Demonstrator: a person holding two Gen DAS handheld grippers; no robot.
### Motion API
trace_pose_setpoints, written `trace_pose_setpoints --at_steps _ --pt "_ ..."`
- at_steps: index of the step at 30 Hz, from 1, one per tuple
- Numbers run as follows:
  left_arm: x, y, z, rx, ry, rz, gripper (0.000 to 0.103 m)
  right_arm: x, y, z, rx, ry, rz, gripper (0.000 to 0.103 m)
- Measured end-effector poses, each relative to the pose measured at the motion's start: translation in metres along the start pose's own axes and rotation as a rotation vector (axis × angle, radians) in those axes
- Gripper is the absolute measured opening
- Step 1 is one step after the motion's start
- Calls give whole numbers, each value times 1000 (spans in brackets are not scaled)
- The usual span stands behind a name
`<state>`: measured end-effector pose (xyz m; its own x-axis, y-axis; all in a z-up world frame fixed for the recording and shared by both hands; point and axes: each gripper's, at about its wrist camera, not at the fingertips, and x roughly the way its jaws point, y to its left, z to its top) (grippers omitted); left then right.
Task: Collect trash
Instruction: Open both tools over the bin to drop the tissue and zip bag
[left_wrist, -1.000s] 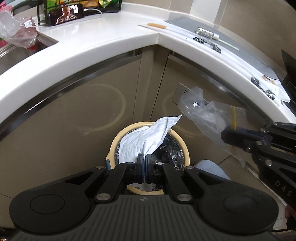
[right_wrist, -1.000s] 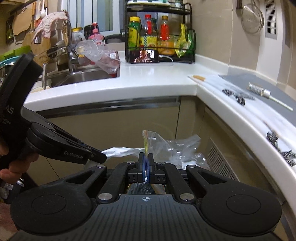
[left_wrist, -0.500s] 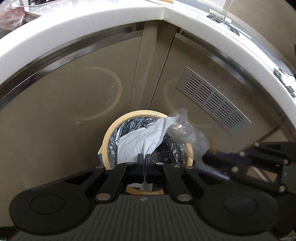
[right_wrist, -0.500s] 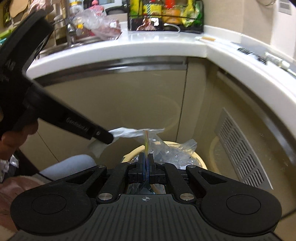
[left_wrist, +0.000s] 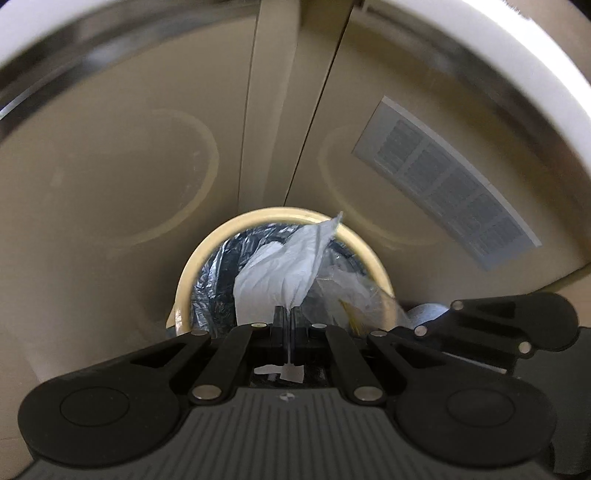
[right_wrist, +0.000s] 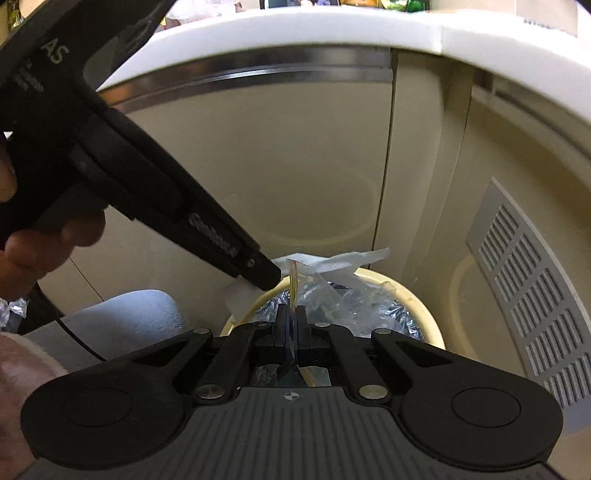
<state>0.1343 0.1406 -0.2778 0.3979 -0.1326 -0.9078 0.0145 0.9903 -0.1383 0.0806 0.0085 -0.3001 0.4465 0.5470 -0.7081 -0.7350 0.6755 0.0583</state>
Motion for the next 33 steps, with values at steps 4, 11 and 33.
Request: trace_pose_setpoints --at_steps 4,11,33 --pt "25 0 4 16 48 22 1 19 -10 -6 23 25 -16 3" --pt "49 3 9 20 76 12 1 34 -19 -12 58 55 -29 3" --pt "93 13 6 22 147 81 87 76 -40 -25 149 190 -28 59"
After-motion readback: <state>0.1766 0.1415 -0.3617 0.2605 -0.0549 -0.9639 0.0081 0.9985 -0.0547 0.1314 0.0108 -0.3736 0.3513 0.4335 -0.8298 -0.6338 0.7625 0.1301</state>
